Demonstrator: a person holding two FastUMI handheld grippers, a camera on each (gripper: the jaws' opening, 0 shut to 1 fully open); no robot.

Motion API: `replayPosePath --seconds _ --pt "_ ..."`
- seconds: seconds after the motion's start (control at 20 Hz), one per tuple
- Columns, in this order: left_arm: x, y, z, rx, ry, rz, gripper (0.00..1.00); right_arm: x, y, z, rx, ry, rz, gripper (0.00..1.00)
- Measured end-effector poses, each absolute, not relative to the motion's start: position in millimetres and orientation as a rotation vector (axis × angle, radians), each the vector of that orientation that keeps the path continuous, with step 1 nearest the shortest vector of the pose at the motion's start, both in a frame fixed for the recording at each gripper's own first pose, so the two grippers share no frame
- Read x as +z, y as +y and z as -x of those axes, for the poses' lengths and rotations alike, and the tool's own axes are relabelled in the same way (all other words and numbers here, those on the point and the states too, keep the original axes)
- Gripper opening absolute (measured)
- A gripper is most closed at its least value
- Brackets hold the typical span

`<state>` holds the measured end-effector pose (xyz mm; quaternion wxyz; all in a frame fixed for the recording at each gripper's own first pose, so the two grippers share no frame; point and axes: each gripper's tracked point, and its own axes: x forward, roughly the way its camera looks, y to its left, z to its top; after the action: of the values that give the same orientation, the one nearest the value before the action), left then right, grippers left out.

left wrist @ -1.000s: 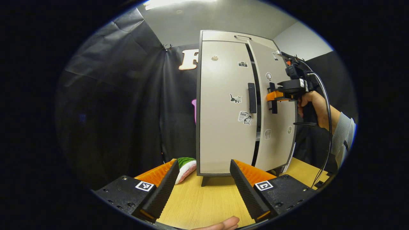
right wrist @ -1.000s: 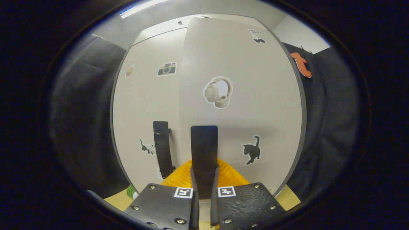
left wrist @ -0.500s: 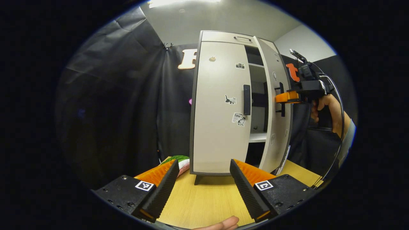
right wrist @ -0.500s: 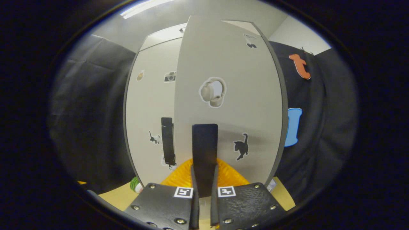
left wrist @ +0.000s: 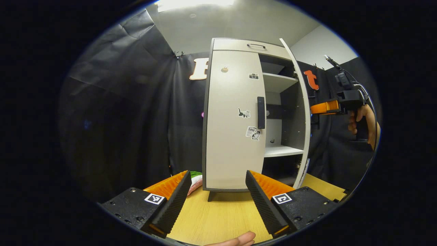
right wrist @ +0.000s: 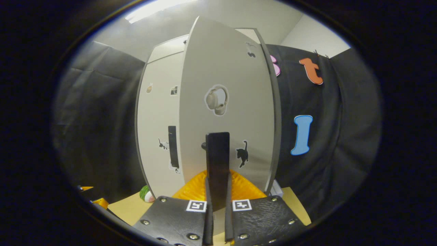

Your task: Open the right door of the double-door shoe cabinet with the right hand, and open the left door with the left hand.

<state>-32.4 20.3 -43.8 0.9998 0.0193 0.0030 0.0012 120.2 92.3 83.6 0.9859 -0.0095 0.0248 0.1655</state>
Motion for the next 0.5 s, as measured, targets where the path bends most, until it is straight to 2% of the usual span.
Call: replayPosePath --seconds 0.5 --pt "-54 3 31 -0.033 0.014 -0.044 0.98 88 45 -111 0.293 0.058 -0.018 0.13"
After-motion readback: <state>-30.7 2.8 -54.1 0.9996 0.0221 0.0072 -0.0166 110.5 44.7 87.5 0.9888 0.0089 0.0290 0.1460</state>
